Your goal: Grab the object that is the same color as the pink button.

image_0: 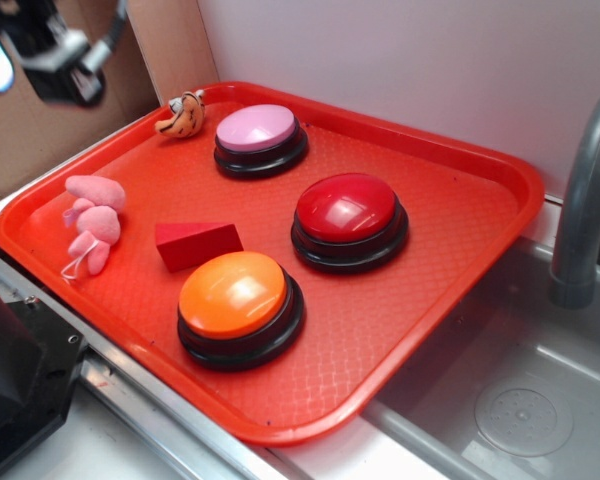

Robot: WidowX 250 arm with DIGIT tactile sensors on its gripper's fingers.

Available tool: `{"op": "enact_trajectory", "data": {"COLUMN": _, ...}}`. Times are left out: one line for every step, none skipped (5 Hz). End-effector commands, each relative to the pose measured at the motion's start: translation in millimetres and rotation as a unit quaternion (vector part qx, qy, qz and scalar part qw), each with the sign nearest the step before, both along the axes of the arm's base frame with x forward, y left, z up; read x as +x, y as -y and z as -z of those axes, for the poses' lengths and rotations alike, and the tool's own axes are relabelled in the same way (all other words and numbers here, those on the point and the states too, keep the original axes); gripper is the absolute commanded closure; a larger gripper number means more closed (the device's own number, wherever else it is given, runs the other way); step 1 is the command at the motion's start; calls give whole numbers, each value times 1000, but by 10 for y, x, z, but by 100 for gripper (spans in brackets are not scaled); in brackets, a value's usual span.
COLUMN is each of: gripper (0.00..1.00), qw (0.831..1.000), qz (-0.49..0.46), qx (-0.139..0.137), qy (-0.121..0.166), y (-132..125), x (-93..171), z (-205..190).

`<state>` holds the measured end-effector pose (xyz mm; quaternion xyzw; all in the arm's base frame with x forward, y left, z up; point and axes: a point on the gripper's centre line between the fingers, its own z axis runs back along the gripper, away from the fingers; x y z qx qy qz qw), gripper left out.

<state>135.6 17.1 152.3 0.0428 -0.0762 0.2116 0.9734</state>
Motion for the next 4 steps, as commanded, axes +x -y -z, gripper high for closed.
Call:
{"op": "enact_trajectory", "data": {"gripper": 0, "qw": 983, "qz": -173, "qx": 53, "qy": 14, "y": -438, "x": 78, "z": 627}}
{"op": "enact_trajectory", "data": {"gripper": 0, "qw": 974, "qz": -212, "qx": 78, "qy": 22, "y": -659, "x": 113, "z": 882}}
{"op": "enact_trajectory", "data": {"gripper": 0, "qw": 971, "qz": -221, "qx": 89, "qy": 25, "y": -758, "x": 181, "z": 1091}}
{"op": "enact_trajectory", "data": {"gripper": 0, "qw": 972, "qz": -208, "qx": 92, "qy": 59, "y": -850, "x": 207, "z": 1247}}
